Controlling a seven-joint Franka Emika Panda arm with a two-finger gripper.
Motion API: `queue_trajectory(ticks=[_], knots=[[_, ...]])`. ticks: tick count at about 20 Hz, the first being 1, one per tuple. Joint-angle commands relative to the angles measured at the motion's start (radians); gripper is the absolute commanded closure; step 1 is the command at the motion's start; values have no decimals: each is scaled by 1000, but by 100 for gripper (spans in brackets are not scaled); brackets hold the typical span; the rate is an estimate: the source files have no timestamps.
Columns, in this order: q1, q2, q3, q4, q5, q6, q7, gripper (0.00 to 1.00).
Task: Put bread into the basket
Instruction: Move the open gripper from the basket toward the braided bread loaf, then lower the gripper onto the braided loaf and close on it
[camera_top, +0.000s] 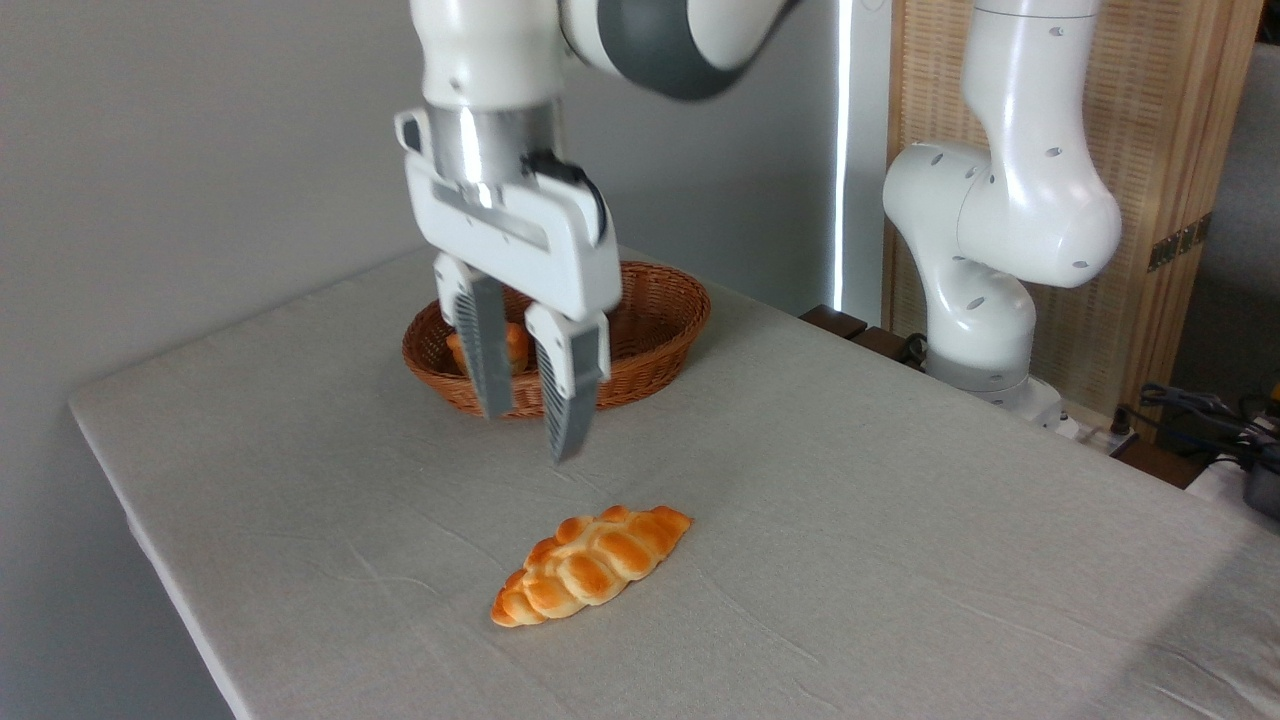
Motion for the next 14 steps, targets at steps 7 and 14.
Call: queue_trajectory(ticks=[7,14], knots=[[8,15,15,-200,70,207,124,0],[8,64,16,-243,72,304,124,0]])
